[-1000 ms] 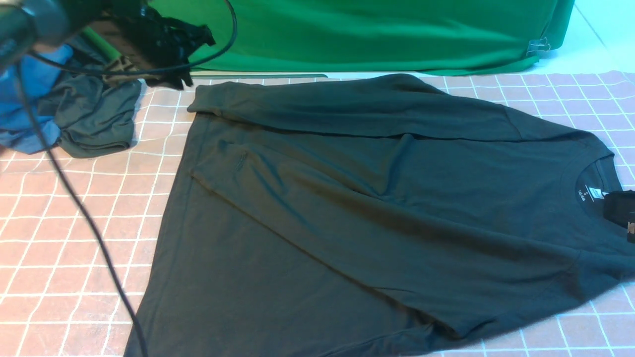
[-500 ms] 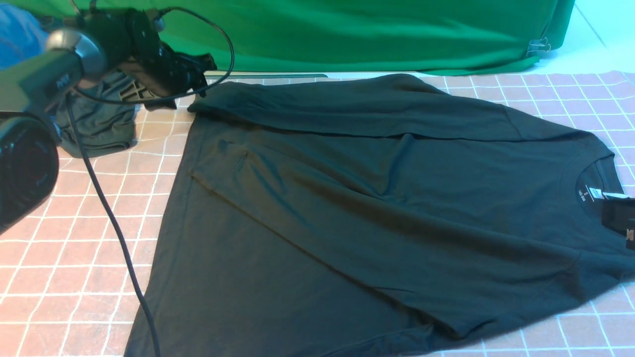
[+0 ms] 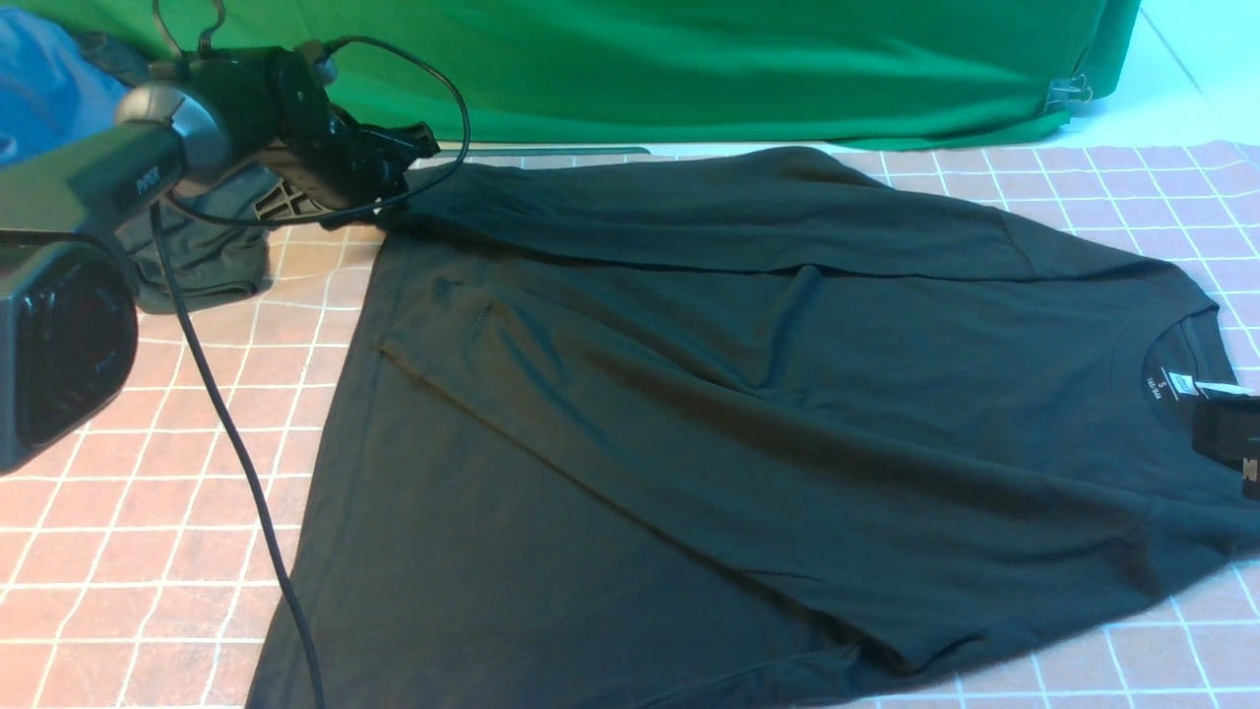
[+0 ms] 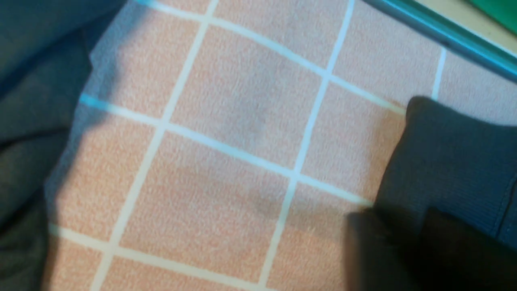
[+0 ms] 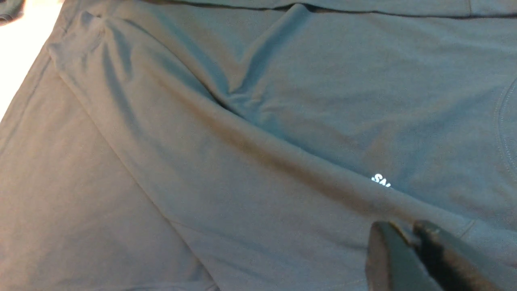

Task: Fold a long-sleeved shirt over a pink coffee tablecloth.
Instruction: 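Fold the left side of the dark shirt inward over its body with the left gripper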

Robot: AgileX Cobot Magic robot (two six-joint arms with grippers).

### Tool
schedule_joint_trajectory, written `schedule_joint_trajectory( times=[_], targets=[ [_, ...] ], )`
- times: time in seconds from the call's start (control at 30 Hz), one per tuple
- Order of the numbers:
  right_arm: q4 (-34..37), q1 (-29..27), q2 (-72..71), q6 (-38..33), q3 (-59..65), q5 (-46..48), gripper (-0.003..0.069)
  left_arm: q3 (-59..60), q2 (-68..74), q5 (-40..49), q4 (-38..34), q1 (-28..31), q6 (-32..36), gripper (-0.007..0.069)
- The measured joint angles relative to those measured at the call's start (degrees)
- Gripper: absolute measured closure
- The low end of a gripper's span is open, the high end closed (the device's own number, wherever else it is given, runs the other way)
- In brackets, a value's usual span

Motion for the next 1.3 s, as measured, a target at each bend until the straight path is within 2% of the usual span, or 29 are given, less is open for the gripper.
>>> schedule_joint_trajectory(
  times=[0.07, 0.2, 0.47, 1.13, 1.3],
  targets=[
    [0.0, 0.0, 0.0, -0.05, 0.0, 0.0, 0.055, -0.01, 0.0, 0.51, 0.0, 0.0, 0.32, 0.0565],
    [0.0, 0.0, 0.0, -0.24, 0.0, 0.06, 0.055, -0.01, -0.66, 1.09, 0.46, 0.0, 0.68, 0.0609],
    [0.0, 0.0, 0.0, -0.52, 0.0, 0.19, 0.0548, -0.06, -4.84, 2.51, 0.86, 0.06, 1.19, 0.061],
    [0.0, 0.0, 0.0, -2.6, 0.0, -1.08, 0.0525, -0.06, -16.55, 25.1, -6.23, -0.12, 5.91, 0.061],
    [0.0, 0.0, 0.0, -2.75, 0.0, -1.29, 0.0518, 0.61, -15.57, 26.69, -5.04, -0.14, 5.81, 0.061]
  ],
)
